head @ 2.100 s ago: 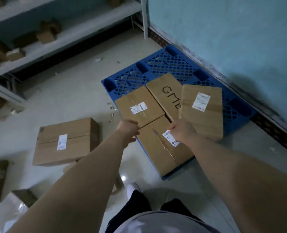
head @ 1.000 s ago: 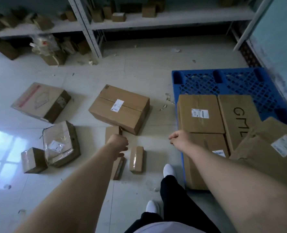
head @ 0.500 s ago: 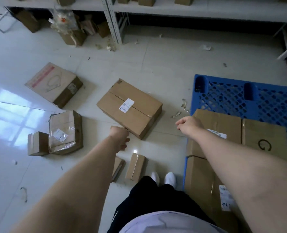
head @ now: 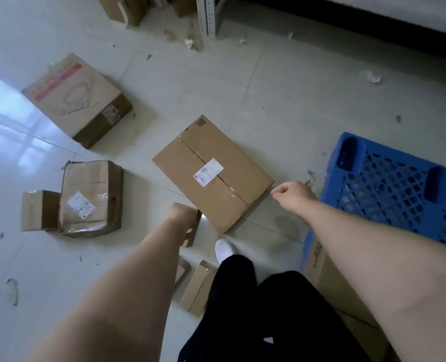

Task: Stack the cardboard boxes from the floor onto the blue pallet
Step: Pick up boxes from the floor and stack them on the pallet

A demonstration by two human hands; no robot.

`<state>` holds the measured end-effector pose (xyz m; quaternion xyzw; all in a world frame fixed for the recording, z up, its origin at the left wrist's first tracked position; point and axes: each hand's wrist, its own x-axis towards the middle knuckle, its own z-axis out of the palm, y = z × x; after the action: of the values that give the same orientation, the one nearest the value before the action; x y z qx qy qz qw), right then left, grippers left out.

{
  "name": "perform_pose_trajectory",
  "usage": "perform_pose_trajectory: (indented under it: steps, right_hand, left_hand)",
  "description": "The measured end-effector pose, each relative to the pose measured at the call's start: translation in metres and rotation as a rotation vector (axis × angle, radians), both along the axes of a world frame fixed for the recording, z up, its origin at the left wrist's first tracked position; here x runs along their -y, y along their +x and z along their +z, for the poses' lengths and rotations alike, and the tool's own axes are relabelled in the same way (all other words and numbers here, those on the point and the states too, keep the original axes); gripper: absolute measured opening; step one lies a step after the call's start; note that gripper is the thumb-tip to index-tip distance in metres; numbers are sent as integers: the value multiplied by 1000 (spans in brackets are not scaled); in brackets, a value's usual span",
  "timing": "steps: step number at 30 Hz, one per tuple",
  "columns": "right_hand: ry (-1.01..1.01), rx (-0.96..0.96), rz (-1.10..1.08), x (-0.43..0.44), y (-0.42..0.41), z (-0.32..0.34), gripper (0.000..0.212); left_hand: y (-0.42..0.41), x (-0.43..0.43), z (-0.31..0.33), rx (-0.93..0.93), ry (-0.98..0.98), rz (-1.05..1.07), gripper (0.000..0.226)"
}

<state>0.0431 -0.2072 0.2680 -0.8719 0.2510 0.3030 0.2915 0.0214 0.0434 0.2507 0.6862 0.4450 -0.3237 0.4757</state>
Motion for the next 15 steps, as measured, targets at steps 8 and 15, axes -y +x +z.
perform_pose_trajectory:
  steps: [8, 15]
  right_hand:
    - [-14, -119, 78, -6, 86, -122, 22]
    - [43, -207, 113, -2, 141, -269, 19]
  left_hand:
    - [55, 7, -114, -121, 19, 87, 18]
    - [66, 19, -256, -245, 80, 196, 16]
